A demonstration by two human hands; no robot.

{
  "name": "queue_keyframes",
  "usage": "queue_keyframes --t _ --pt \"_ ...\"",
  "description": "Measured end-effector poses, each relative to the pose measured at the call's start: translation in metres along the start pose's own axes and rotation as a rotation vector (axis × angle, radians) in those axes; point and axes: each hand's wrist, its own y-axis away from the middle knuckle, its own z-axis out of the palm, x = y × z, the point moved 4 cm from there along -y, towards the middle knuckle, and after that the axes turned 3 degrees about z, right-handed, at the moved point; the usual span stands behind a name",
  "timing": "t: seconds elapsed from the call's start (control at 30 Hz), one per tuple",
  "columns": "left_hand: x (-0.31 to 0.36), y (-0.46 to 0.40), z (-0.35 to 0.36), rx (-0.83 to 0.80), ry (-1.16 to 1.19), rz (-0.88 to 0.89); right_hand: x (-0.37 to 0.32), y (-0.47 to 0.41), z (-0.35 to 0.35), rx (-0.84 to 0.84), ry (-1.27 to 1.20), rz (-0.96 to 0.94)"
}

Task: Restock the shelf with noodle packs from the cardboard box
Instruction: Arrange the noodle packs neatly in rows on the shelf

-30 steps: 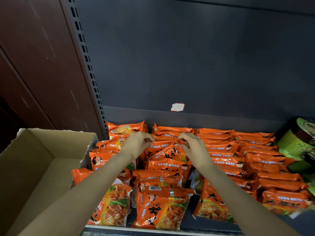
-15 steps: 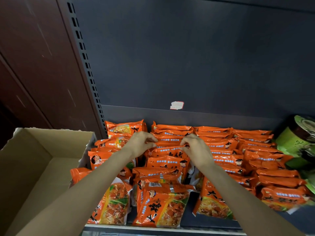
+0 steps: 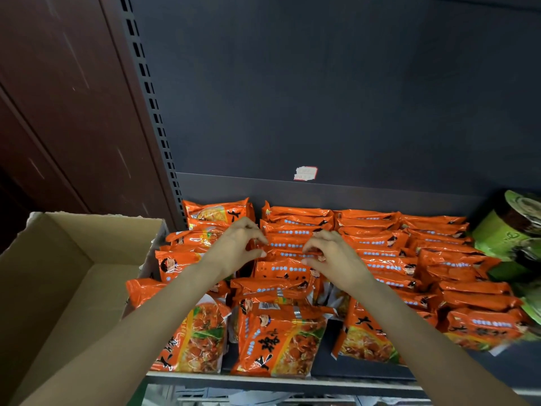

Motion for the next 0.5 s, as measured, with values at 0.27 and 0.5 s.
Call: queue_keyframes --t 0.27,0.5 --pt "0.005 0.016 -0.002 -0.017 -0.061 0.005 -0.020 0.002 0.008 0.059 0.131 0.025" --pt "0.009 0.024 0.004 -0.178 -0.100 0.003 -0.017 0.021 0.008 0.083 0.066 0.054"
